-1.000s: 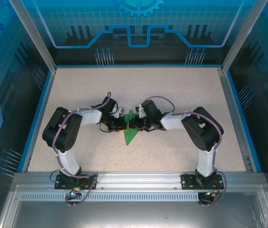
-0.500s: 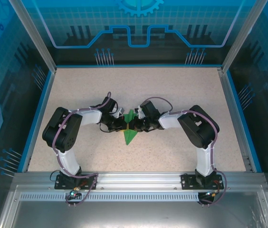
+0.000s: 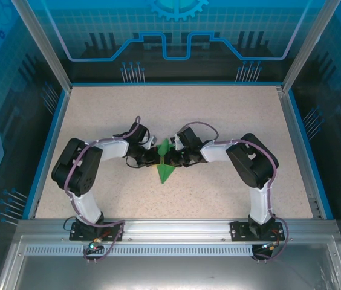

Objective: Fold a paper plane with a square sheet of paper (pick it up from the middle)
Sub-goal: Fourth fold the wing at the center of the table.

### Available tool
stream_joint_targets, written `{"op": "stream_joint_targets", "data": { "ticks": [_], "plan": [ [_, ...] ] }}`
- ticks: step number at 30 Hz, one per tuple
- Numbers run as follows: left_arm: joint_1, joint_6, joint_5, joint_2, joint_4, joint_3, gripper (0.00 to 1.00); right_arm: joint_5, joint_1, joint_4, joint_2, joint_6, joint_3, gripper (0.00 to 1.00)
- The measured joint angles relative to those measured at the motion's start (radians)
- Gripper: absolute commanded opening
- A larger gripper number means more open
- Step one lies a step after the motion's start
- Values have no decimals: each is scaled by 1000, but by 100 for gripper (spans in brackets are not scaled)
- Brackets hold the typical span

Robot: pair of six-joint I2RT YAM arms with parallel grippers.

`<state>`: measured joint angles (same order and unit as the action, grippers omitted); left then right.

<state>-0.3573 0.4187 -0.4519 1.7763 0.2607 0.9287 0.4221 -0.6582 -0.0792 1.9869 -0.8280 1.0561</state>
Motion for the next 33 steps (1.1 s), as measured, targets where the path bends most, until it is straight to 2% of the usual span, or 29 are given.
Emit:
{"op": "stream_joint_targets", "data": {
  "ticks": [10, 16, 20, 24, 33],
  "plan": [
    [-2, 58, 0, -178, -2, -10, 7, -10, -2, 22, 2, 14, 11, 13],
    [-42, 130, -2, -254, -54, -150, 5, -8, -2, 19, 2, 13, 10, 13],
    [-92, 189, -1, -257, -119, -250, 4, -8, -2, 19, 2, 13, 10, 13],
    [-138, 230, -2, -247, -196, -275, 3, -8, -2, 19, 2, 14, 10, 13],
    [-146, 237, 3, -176, -293, -278, 1, -8, -2, 19, 1, 14, 10, 13]
  ]
}}
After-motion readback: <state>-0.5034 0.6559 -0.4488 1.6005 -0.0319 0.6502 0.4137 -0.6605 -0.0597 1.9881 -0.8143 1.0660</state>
